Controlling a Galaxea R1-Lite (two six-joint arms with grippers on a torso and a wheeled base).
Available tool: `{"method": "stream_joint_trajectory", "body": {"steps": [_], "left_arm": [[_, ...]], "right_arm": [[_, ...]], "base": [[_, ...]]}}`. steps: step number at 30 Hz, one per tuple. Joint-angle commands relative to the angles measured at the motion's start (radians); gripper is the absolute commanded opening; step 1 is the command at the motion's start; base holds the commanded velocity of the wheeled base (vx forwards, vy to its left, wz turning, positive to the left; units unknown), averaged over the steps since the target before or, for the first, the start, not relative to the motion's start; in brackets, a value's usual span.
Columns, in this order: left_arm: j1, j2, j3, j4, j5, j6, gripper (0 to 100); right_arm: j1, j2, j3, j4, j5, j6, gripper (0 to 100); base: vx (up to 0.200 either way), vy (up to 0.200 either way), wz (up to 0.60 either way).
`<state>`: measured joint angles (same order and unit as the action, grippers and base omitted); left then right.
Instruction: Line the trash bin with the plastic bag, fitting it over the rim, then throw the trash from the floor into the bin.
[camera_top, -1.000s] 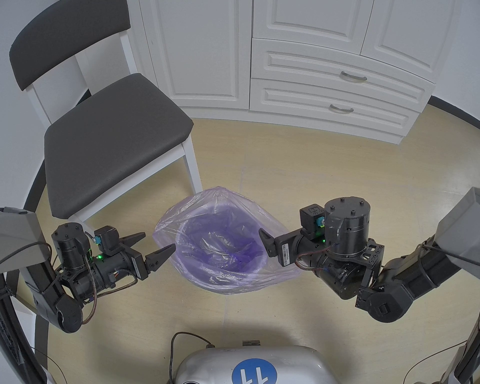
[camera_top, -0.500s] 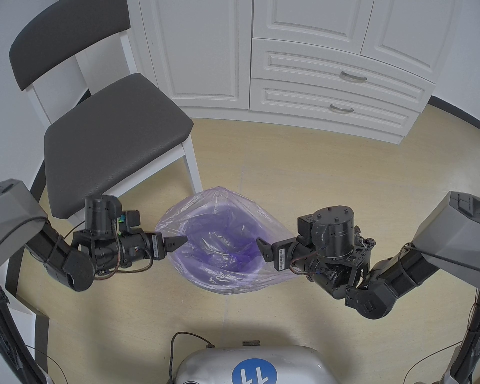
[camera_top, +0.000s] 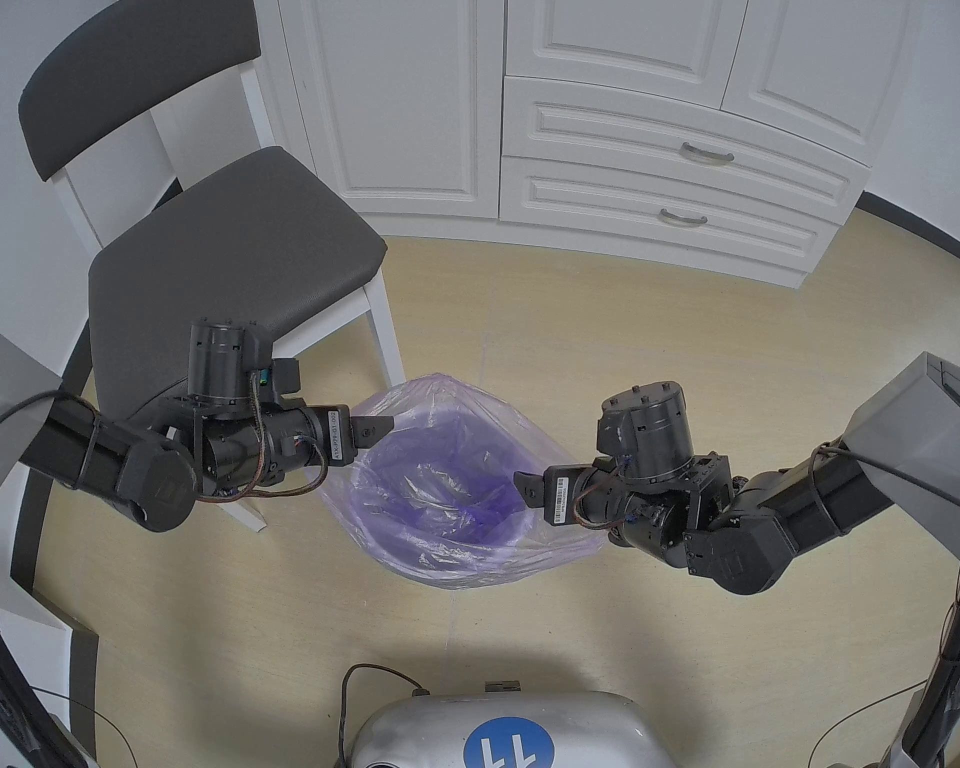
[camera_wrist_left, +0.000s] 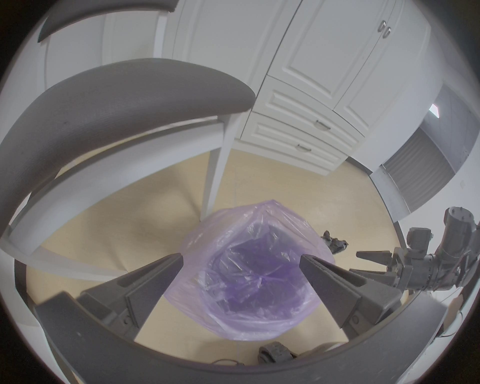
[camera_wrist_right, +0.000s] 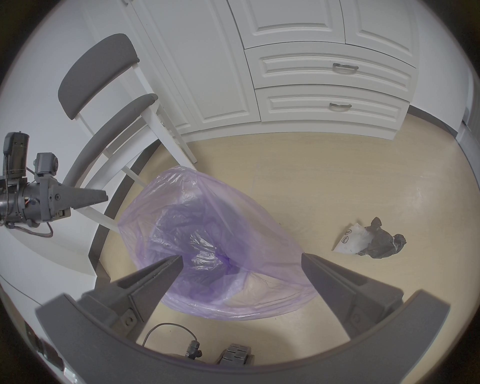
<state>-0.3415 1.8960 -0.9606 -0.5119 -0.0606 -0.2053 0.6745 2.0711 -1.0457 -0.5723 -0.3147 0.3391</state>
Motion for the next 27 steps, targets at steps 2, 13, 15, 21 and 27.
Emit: {"method": "stream_joint_trajectory", "body": {"steps": [2, 13, 15, 21, 27], "left_arm": [[-0.027, 0.031, -0.150, 0.165, 0.002, 0.006, 100], [0.036, 0.045, -0.142, 0.271, 0.001, 0.136, 100], [0.042, 0.064, -0.144, 0.270, 0.002, 0.145, 100], [0.058, 0.135, -0.171, 0.259, 0.005, 0.152, 100], [0.073, 0.210, -0.208, 0.225, 0.008, 0.147, 100]], "right_arm": [[-0.003, 0.032, -0.022, -0.008, 0.000, 0.012, 100], [0.008, 0.138, -0.069, -0.011, -0.014, 0.070, 100], [-0.001, 0.158, -0.079, -0.011, -0.015, 0.069, 100], [-0.024, 0.182, -0.112, -0.011, -0.015, 0.072, 100], [-0.052, 0.224, -0.174, -0.011, -0.047, 0.086, 100]], "base": [[0.000, 0.000, 0.00], [0.000, 0.000, 0.00], [0.000, 0.000, 0.00], [0.000, 0.000, 0.00], [0.000, 0.000, 0.00]]}}
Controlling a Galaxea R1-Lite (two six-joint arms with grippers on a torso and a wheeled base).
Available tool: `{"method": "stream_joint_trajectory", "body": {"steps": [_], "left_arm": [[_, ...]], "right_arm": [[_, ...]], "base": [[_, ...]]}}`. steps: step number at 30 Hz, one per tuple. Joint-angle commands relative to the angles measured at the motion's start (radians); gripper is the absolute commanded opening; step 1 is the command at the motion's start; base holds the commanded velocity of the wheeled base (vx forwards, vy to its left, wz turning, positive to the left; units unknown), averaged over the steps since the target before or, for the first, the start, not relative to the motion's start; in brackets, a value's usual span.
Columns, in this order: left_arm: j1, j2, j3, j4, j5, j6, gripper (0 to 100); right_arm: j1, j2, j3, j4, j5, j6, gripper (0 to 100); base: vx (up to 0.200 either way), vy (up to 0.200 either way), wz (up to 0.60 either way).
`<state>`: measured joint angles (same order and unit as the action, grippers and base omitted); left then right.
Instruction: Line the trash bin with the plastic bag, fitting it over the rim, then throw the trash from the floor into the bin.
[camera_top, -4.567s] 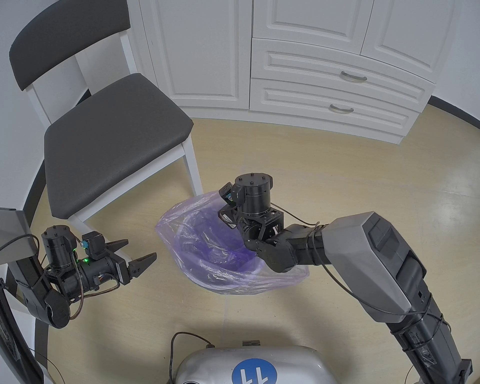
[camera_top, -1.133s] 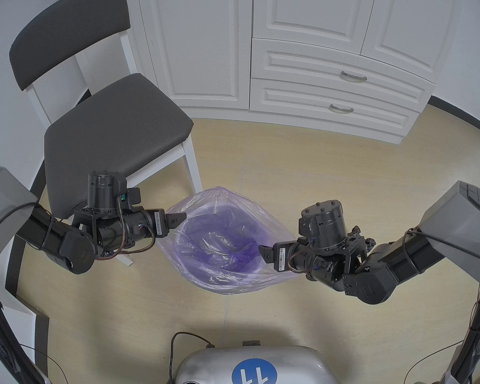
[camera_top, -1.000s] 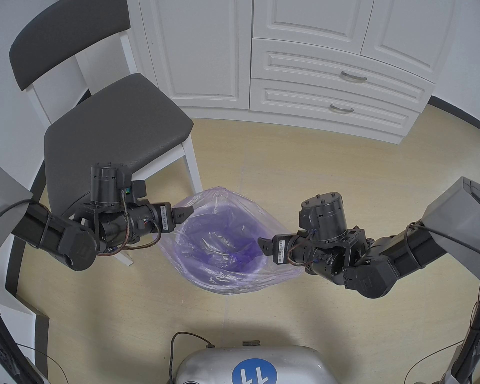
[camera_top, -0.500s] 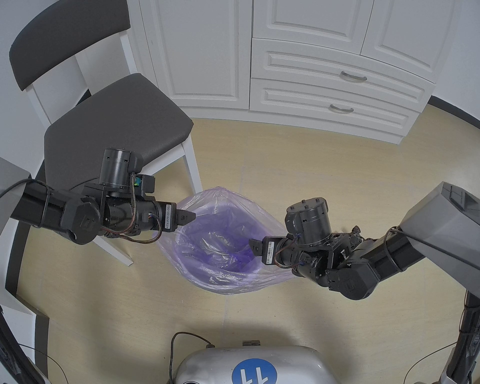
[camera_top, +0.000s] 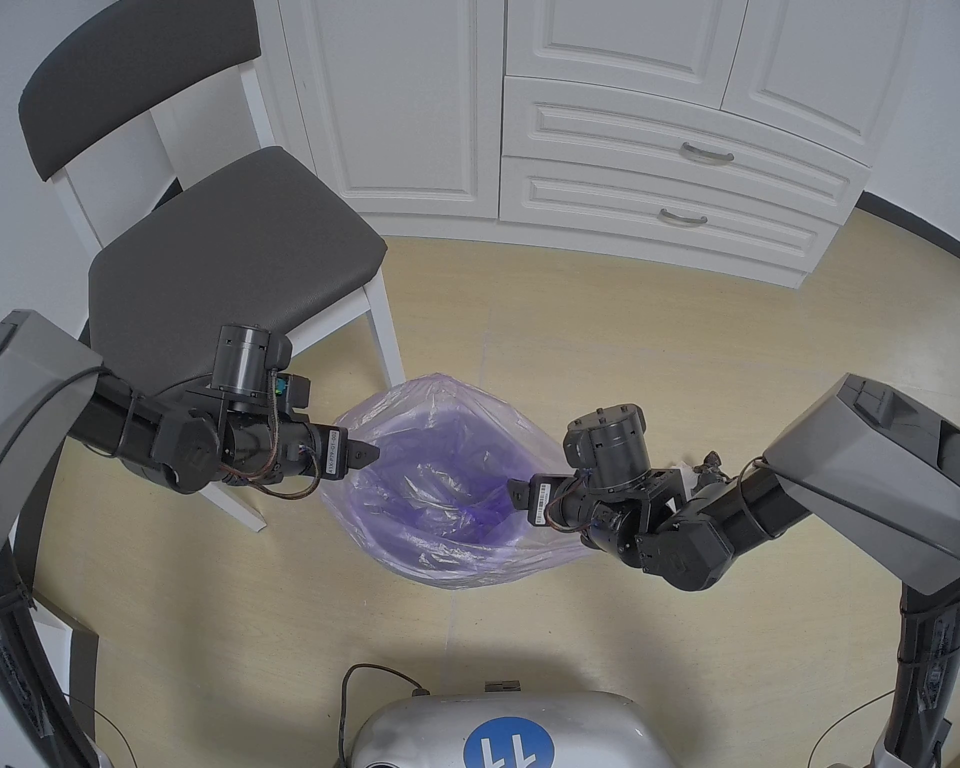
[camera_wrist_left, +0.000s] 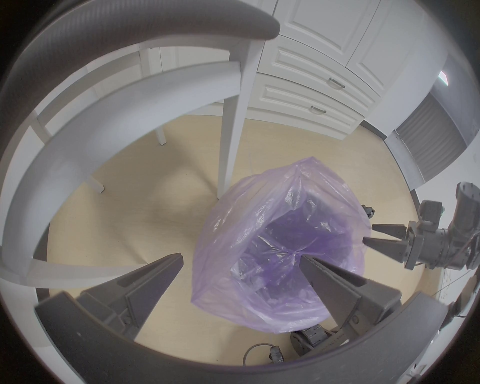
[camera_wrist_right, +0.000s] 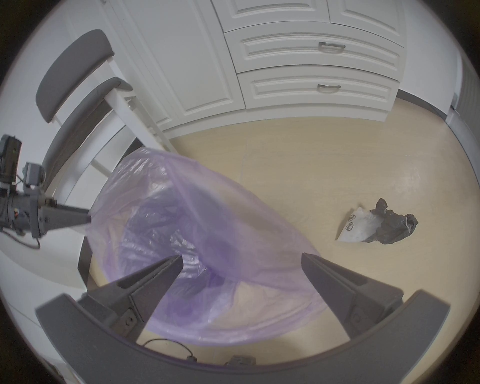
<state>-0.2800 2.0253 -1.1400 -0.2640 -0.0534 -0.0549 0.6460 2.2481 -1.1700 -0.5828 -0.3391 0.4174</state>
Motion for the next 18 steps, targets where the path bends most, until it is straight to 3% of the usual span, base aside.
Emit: {"method": "stream_joint_trajectory", "body": {"steps": [1, 7, 11, 18], "left_arm": [[0.016, 0.089, -0.030, -0.034, 0.001, -0.005, 100], [0.031, 0.142, -0.067, -0.078, 0.007, -0.011, 100], [0.035, 0.168, -0.099, -0.078, 0.067, -0.016, 100], [0.035, 0.193, -0.162, -0.103, 0.090, -0.117, 100]], "right_arm": [[-0.029, 0.053, -0.062, -0.002, -0.034, 0.009, 100], [-0.052, 0.065, -0.103, -0.002, -0.049, 0.029, 100], [-0.072, 0.088, -0.128, 0.000, -0.052, 0.029, 100], [-0.083, 0.136, -0.209, -0.002, -0.103, 0.072, 100]], "base": [[0.000, 0.000, 0.00], [0.000, 0.000, 0.00], [0.000, 0.000, 0.00], [0.000, 0.000, 0.00]]}}
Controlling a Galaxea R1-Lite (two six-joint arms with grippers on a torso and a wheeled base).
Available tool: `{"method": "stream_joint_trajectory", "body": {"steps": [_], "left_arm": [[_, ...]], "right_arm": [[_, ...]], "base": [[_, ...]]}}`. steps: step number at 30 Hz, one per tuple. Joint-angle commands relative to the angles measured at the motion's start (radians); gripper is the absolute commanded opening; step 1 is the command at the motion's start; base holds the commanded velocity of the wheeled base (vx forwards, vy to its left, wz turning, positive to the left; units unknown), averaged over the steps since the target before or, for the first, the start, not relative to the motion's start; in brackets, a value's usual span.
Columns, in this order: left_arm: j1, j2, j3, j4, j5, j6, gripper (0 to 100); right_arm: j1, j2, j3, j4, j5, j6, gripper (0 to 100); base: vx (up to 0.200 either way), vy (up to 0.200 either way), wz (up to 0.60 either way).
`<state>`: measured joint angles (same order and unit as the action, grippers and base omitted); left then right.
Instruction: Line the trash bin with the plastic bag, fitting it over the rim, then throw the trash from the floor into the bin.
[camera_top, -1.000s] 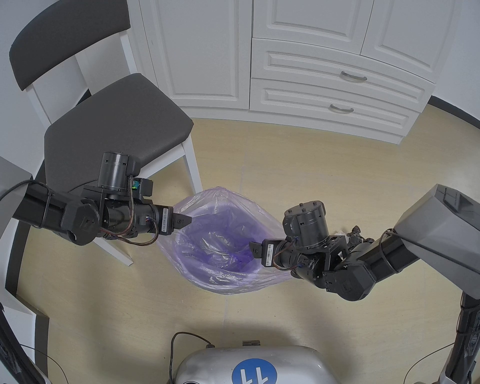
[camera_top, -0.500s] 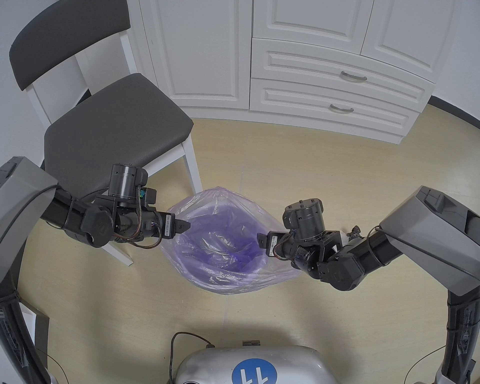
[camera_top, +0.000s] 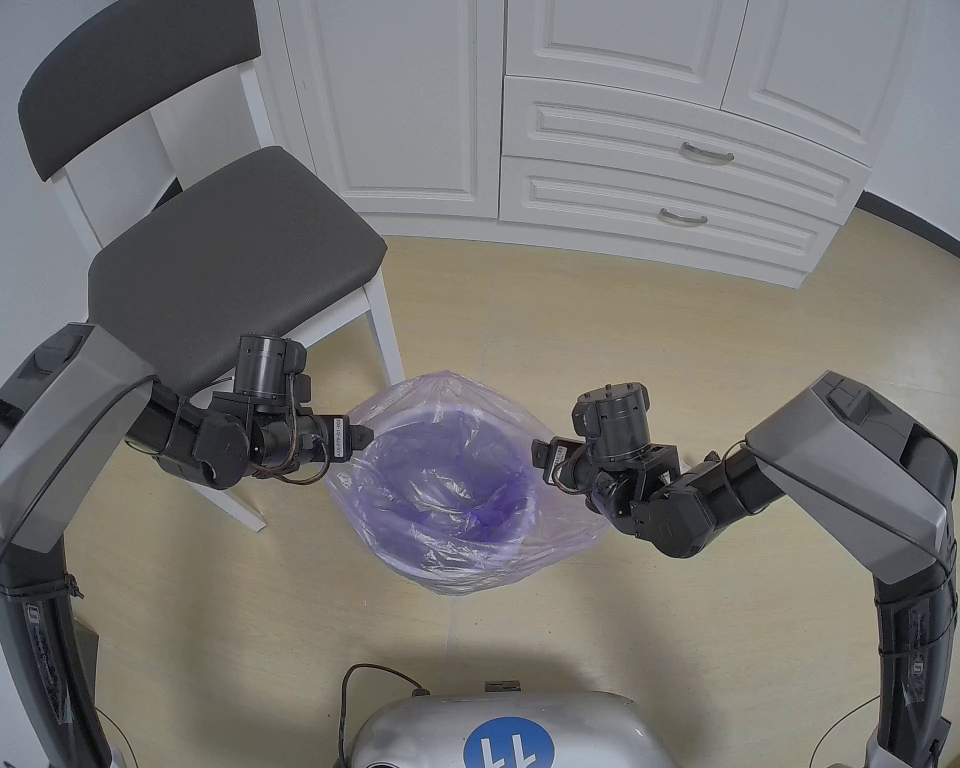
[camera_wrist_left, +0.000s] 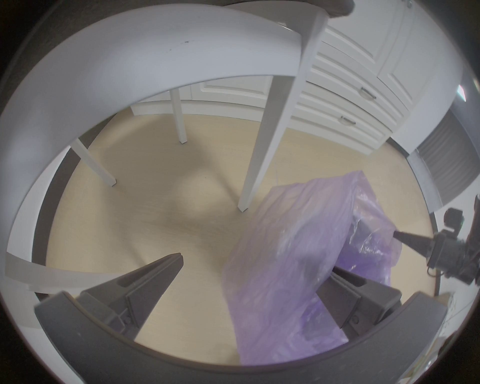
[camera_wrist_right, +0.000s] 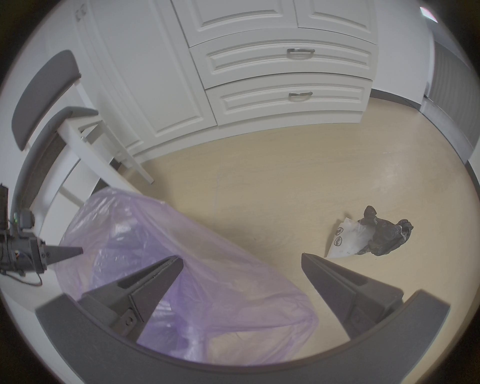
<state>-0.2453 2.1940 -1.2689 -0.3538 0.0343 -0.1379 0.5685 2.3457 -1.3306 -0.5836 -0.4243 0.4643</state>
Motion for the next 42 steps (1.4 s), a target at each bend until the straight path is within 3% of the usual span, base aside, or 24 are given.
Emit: {"method": "stream_joint_trajectory", "body": {"steps": [1, 8, 16, 42], "left_arm": [[0.000, 0.024, -0.035, -0.013, 0.003, -0.035, 100], [0.012, 0.029, -0.055, -0.014, 0.001, -0.058, 100], [0.035, 0.078, -0.113, -0.011, -0.002, -0.083, 100], [0.081, 0.279, -0.297, 0.053, -0.008, -0.157, 100]], "right_arm": [[-0.006, 0.038, -0.050, -0.001, -0.019, 0.027, 100], [-0.009, 0.069, -0.107, -0.033, -0.031, 0.083, 100], [-0.015, 0.113, -0.121, -0.120, -0.031, 0.082, 100], [-0.059, 0.176, -0.179, -0.122, -0.030, 0.085, 100]], "base": [[0.000, 0.000, 0.00], [0.000, 0.000, 0.00], [0.000, 0.000, 0.00], [0.000, 0.000, 0.00]]}}
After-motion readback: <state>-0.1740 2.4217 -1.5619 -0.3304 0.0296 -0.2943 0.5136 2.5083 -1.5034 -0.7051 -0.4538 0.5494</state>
